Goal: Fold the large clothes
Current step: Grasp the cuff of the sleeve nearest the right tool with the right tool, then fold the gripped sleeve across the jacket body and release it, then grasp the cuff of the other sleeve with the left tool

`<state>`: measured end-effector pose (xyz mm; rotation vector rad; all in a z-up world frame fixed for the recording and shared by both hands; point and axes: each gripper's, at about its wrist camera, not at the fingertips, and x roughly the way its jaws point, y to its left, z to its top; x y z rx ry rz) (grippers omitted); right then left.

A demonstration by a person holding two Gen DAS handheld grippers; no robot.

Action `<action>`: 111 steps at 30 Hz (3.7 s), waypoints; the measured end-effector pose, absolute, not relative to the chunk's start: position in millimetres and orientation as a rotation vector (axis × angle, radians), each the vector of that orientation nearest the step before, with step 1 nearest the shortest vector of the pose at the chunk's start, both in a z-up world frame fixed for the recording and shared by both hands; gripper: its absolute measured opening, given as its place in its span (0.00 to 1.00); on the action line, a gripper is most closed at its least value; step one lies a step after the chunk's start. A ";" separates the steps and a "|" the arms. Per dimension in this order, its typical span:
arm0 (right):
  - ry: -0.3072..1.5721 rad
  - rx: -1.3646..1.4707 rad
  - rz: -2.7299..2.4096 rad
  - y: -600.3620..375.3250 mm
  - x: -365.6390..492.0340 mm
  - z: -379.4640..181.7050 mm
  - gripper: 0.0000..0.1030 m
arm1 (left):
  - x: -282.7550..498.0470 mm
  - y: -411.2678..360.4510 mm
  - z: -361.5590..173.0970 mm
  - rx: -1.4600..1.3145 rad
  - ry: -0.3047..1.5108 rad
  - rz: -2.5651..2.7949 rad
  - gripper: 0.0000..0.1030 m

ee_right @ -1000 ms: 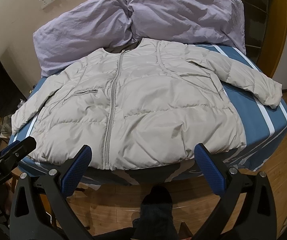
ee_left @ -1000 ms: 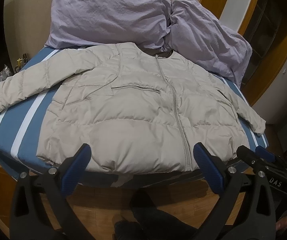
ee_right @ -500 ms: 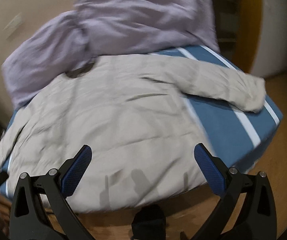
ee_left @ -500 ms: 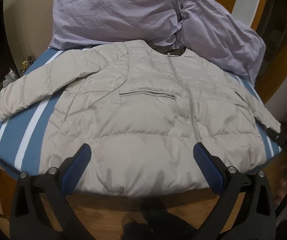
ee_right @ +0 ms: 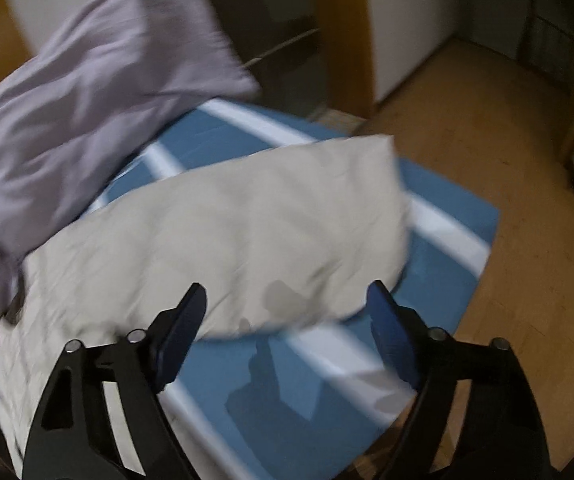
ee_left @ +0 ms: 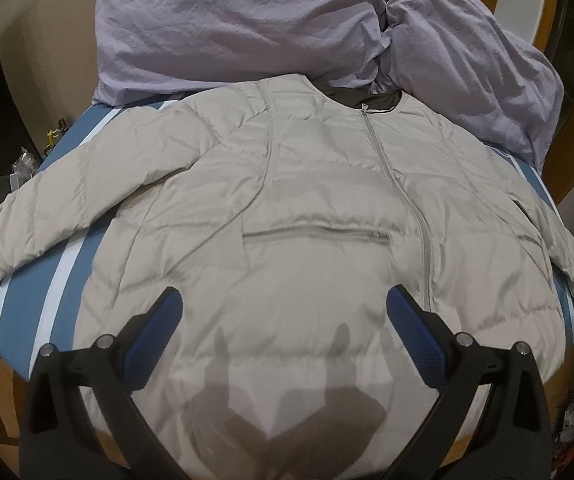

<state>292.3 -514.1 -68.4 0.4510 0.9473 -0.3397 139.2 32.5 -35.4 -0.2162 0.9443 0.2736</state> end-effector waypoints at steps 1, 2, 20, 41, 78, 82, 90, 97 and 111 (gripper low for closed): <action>0.944 0.456 -0.368 -524.1 295.9 -71.0 0.78 | 143.2 32.9 -35.6 -0.214 0.947 0.275 0.98; 0.943 0.466 -0.391 -533.6 299.4 -73.2 0.77 | 147.9 33.5 -36.0 -0.212 0.950 0.277 0.98; 0.963 0.618 -0.421 -575.4 326.8 -108.8 0.16 | 181.8 61.8 -40.8 -0.260 0.968 0.334 0.98; 0.946 0.247 0.146 -278.2 398.1 -24.3 0.14 | 117.2 133.7 -27.7 -0.331 0.902 0.479 0.98; 1.044 0.078 0.522 -78.6 373.3 -59.2 0.40 | 72.8 223.3 -39.5 -0.517 0.882 0.702 0.98; 1.076 0.040 0.506 -73.4 368.2 -85.1 0.46 | 72.9 247.7 -40.6 -0.513 0.879 0.743 0.98; 1.032 -0.113 0.453 -42.8 356.1 -119.4 0.63 | 58.3 306.3 -40.9 -0.561 0.863 0.868 0.98; 1.028 -0.176 0.455 -39.3 351.9 -119.7 0.65 | 33.1 370.6 -56.6 -0.660 0.870 1.000 0.98; 1.028 -0.031 0.469 -99.8 343.0 -81.8 0.65 | 31.5 412.1 -93.7 -0.845 0.869 0.976 0.75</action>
